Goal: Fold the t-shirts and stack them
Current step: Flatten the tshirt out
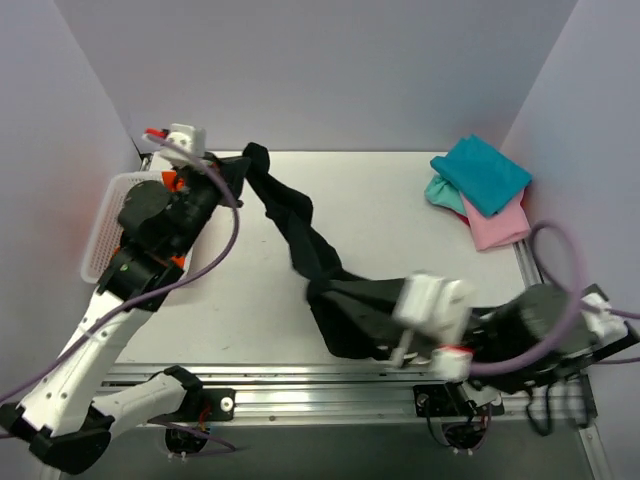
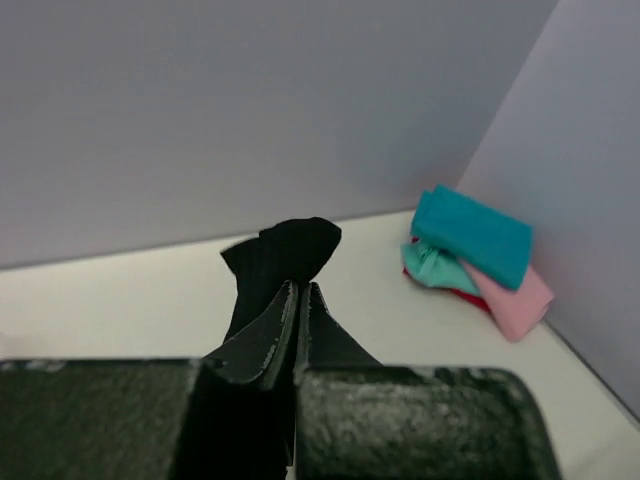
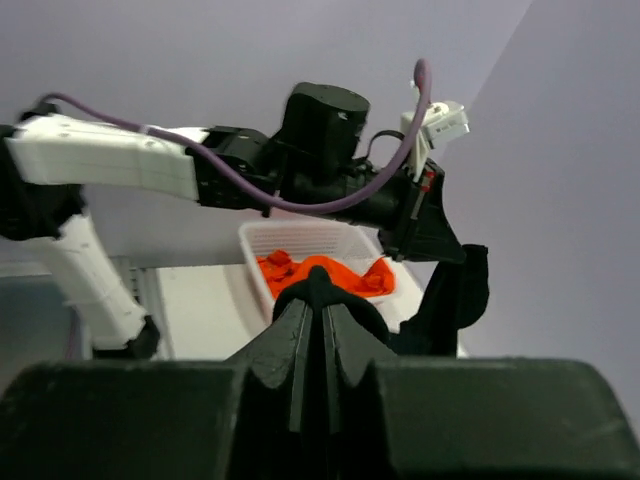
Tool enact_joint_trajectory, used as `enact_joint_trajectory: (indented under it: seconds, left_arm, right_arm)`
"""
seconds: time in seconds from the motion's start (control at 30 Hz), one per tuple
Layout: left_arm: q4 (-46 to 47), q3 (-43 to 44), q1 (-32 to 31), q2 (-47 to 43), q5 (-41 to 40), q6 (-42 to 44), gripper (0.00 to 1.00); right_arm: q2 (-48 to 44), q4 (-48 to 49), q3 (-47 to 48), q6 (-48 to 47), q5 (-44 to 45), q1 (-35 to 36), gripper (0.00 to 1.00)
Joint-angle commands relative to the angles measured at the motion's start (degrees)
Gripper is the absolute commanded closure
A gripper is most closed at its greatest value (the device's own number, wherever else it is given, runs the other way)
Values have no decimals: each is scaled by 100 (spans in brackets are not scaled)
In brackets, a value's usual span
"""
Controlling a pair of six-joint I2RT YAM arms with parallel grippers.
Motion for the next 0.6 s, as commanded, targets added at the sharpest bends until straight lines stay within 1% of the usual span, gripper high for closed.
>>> enact_joint_trajectory:
  seconds: [0.0,0.03,0.13,0.17,0.23,0.33,0.4,0.43,0.5,0.57]
  left_arm:
    - [590,73,-10,-651,477,323,98]
    - [528,90,-10,-730,451,367,98]
    - [421,29,-19,-1204,538,403,98]
    - [413,29,-19,-1457,643,394,98]
    - [378,142,-36,-1722,714,394,98]
    - [246,450,-45,-1864,819,412,98]
    - [246,538,-45,-1934,925,438,98]
    - [263,574,-45,-1995,934,447,98]
    - [255,749,-45,-2014,925,543,98]
    - [246,916,-45,-1944,873,657,98]
  right_arm:
    - [1292,-1209,1040,-445,-745,-809,100]
    - [1799,-1280,1617,-393,-536,-1173,100]
    - [2435,-1421,2219,-418,62,-2235,100]
    - [2481,-1439,2368,-445,247,-2379,100]
    - [2325,-1334,2274,-585,222,-2529,100]
    - [1903,-965,2063,-839,231,-2530,100]
    - [1761,-859,2036,-989,371,-2530,100]
    - [1656,-807,2044,-1208,467,-2530,100]
    - [1576,-727,2036,-1455,722,-2538,100]
    - [1427,-753,2044,-1640,697,-2695,100]
